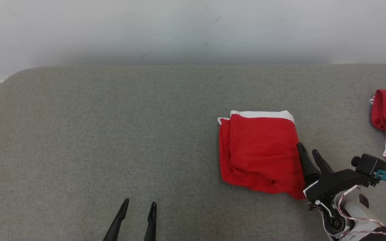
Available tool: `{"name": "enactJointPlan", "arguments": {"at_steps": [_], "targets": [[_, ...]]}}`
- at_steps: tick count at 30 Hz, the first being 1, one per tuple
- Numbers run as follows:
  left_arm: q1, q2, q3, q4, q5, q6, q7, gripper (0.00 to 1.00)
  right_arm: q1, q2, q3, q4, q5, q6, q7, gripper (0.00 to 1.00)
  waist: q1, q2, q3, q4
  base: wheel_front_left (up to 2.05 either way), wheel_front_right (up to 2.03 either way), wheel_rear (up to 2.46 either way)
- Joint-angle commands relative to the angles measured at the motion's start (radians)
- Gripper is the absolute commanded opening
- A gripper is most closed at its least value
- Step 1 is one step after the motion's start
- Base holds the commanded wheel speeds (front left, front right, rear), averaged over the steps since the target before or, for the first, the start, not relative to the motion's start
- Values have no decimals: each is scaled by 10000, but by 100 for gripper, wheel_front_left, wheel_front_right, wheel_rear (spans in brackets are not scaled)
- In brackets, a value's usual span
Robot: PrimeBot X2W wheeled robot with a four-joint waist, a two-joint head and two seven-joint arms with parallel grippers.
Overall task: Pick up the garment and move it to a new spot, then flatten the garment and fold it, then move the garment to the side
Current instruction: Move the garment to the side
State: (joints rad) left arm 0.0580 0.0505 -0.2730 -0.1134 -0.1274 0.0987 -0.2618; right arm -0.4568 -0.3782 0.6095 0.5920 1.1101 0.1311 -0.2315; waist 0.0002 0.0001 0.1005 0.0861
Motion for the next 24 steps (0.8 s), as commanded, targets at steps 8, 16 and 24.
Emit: {"name": "enactJointPlan", "arguments": {"at_steps": [8,16,24], "targets": [[-495,7,-243,171,-32,-73,-28,100,-808,-468,925,465,1576,-8,41,100,-2,-1,794,525,0,0,0],[-732,7,-377,143,59,-62,-28,100,-939,-633,1707,1004,2573,-8,-1,100,-2,-1,1049,607,0,0,0],[-779,7,-364,124,88,-15,-28,100,-1030,-648,2217,897,2905,-8,-102,0,-2,-1,1128,524,0,0,0]]}}
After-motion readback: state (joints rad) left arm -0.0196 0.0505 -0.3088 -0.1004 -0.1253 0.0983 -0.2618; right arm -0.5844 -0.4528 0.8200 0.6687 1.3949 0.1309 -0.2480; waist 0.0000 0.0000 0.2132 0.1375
